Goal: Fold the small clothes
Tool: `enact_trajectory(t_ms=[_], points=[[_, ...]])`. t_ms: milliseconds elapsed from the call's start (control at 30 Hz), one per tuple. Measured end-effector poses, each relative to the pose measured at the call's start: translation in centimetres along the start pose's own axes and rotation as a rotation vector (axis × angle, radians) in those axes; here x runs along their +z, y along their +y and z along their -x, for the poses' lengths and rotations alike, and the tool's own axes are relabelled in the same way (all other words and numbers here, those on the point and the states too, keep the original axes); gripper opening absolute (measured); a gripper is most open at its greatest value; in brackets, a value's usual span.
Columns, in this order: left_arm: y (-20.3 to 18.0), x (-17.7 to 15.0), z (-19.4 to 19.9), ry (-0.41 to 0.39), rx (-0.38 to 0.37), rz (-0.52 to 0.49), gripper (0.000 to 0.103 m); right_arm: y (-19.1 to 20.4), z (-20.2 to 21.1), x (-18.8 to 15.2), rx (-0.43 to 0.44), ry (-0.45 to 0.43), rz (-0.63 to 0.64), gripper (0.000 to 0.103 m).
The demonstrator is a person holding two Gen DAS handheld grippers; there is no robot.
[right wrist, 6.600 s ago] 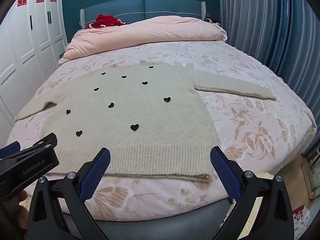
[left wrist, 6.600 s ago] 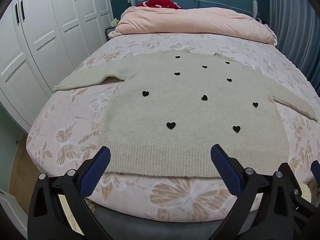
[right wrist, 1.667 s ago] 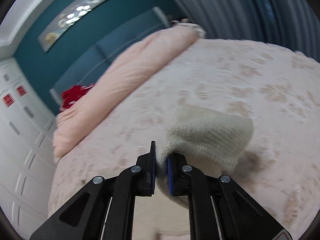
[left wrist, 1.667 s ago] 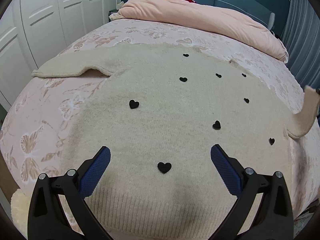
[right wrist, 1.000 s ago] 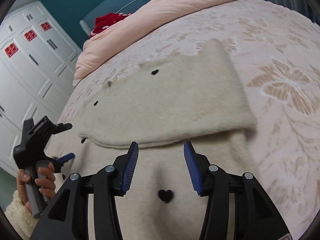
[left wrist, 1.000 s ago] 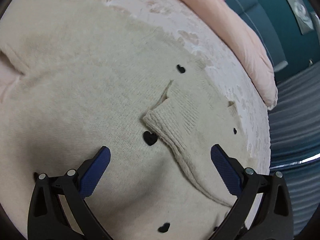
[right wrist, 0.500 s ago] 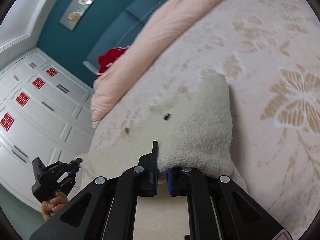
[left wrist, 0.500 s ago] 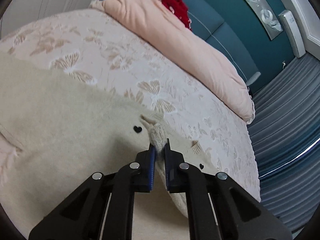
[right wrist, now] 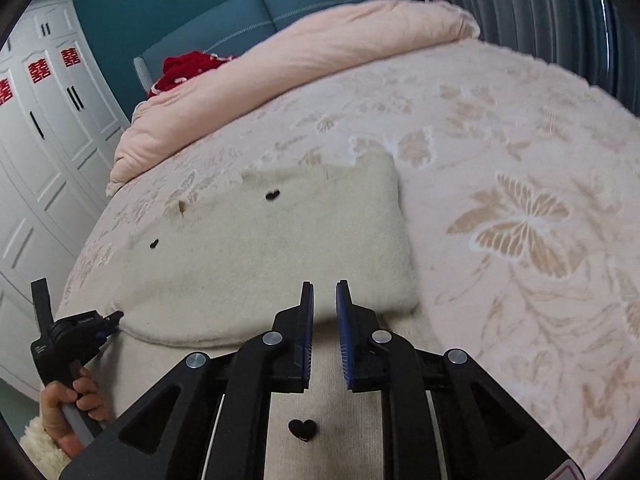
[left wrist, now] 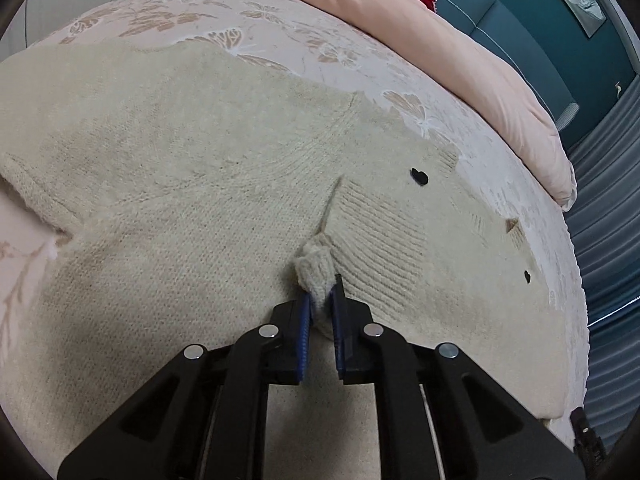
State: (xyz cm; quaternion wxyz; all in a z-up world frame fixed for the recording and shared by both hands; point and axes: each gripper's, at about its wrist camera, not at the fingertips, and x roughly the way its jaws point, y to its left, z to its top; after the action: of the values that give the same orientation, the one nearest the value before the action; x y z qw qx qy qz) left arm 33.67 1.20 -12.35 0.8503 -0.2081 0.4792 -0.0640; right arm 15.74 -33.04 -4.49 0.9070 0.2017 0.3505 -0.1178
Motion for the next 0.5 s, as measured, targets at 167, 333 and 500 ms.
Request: enact_trajectory(t_ms=[167,333,500], points=[[0.0,-0.4,0.1,-0.011,0.006,-0.018,0.010,-0.2,-7.2,0.7,-0.066,0.182,0.067,0.008],[2.5,0.6,2.8,0.008,-0.088,0.065,0.025,0.3,-5.0,-0.6,-0.072,0.163,0.045,0.017],[13.5,3.5,9.5,-0.161,-0.005,0.298,0.076,4.5,-0.2,-6.0,0.033,0.189,0.170,0.028]])
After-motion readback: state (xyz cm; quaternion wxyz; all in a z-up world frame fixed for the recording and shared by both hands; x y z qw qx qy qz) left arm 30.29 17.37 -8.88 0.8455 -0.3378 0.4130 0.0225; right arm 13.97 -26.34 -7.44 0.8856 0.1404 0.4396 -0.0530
